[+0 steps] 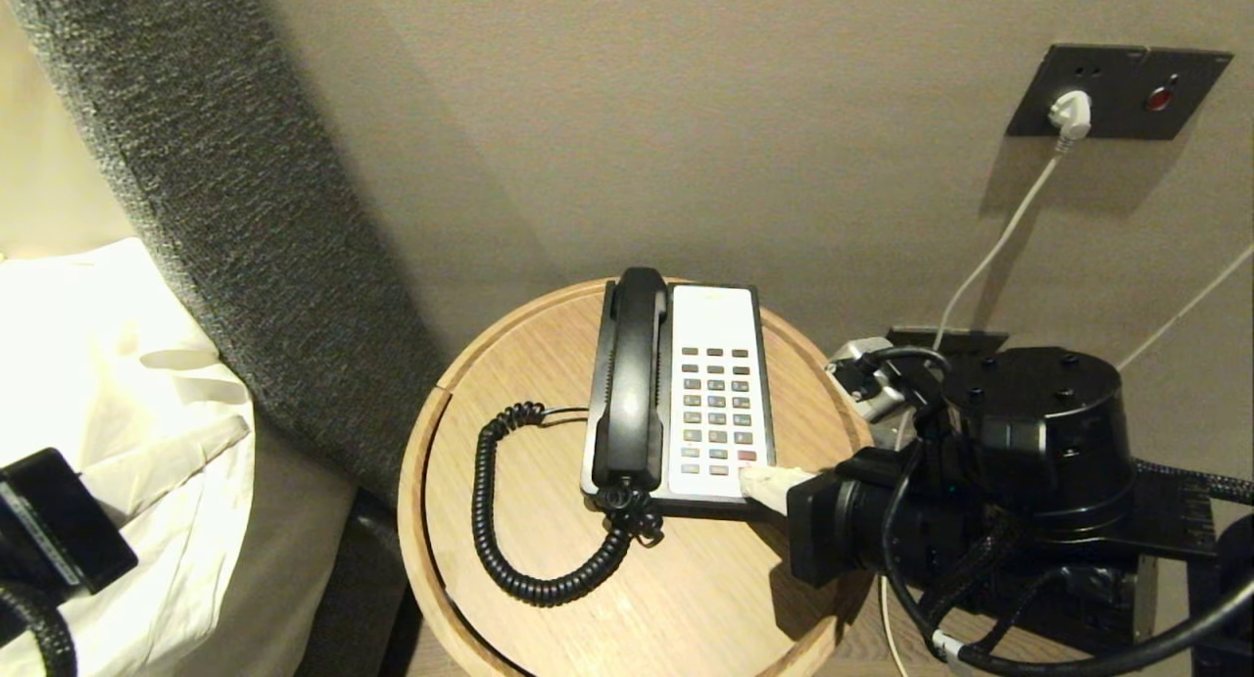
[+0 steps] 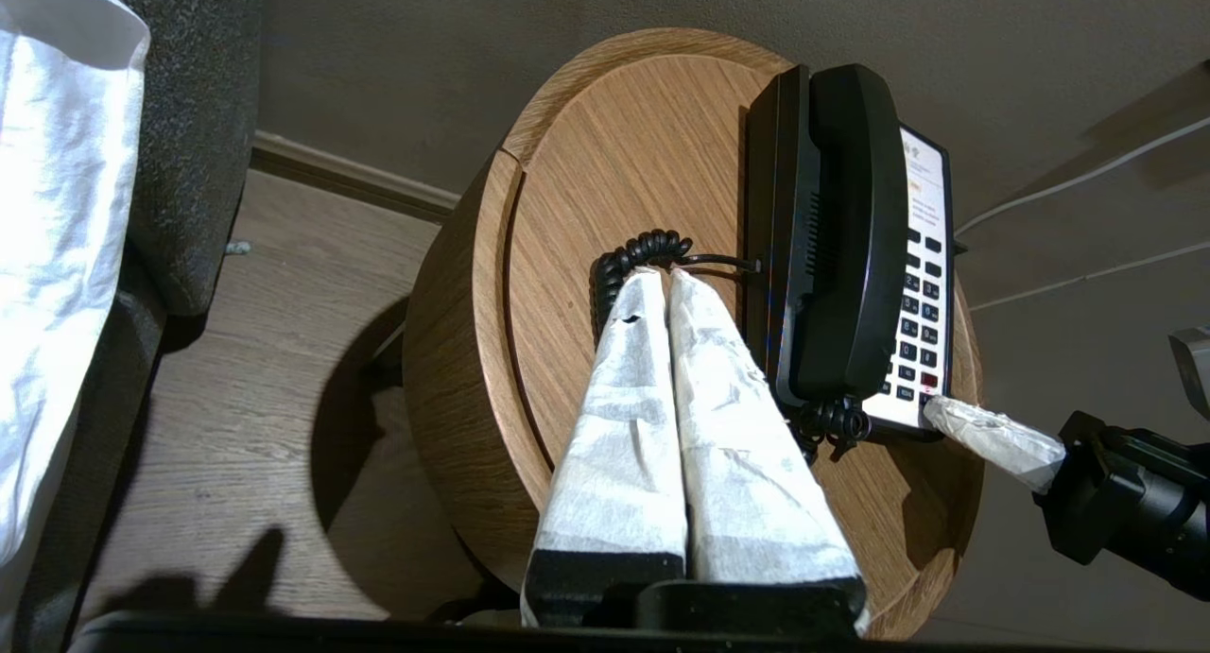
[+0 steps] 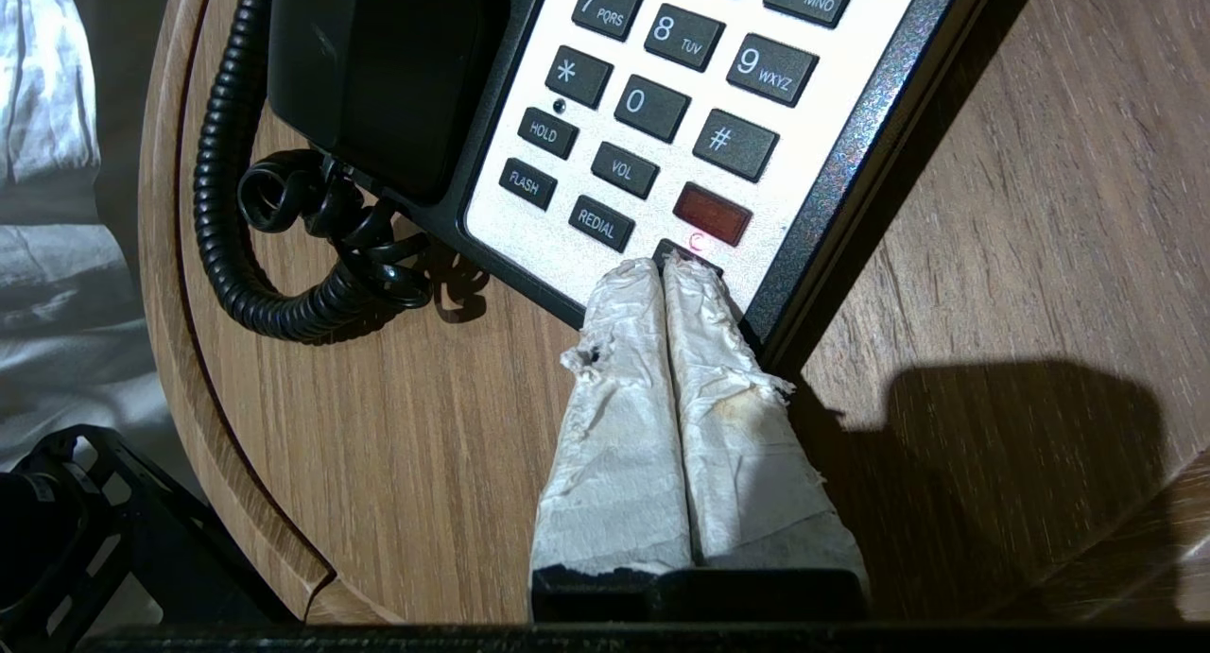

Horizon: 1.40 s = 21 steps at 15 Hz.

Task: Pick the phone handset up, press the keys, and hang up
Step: End the call using the dial pad

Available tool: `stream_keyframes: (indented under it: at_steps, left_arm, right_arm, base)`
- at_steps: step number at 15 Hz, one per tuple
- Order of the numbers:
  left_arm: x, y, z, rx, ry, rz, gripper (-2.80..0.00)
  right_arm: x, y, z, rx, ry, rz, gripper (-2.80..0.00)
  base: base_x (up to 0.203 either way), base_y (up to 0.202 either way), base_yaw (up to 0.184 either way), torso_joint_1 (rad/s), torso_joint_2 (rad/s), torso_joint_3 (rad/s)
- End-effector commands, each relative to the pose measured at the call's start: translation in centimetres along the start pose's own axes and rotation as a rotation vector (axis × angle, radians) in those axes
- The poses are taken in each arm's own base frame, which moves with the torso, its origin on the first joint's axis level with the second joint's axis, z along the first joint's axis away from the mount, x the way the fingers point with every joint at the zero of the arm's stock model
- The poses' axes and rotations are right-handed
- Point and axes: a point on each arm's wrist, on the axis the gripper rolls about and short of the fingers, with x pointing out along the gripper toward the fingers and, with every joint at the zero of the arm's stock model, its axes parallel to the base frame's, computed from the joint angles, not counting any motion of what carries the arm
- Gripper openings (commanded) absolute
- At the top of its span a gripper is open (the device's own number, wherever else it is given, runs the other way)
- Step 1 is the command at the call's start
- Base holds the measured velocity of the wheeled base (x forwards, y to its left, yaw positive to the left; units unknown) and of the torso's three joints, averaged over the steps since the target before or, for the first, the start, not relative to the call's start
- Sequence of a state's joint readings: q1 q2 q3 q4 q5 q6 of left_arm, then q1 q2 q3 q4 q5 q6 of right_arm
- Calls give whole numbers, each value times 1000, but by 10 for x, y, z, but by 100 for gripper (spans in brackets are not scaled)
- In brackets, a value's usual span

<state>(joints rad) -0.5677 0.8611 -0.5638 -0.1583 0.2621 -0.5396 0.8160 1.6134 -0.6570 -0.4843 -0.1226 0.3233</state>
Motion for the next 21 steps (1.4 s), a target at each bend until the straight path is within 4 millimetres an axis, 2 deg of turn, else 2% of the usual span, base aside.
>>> stream_keyframes:
  at_steps: [1, 8, 21]
  left_arm:
    - [-1, 1, -1, -3, 0, 2, -280]
    - [-4, 2, -2, -5, -2, -6, -280]
    - [-4, 3, -4, -4, 0, -7, -280]
  right_arm:
    - [-3, 0, 1, 3, -7, 1, -280]
    - [-14, 1, 9, 18, -54, 17, -280]
    - [0, -4, 5, 18, -21, -15, -280]
  base:
    - [0, 0, 0, 0, 0, 0]
    - [0, 0, 0, 0, 0, 0]
    - [0, 0, 0, 0, 0, 0]
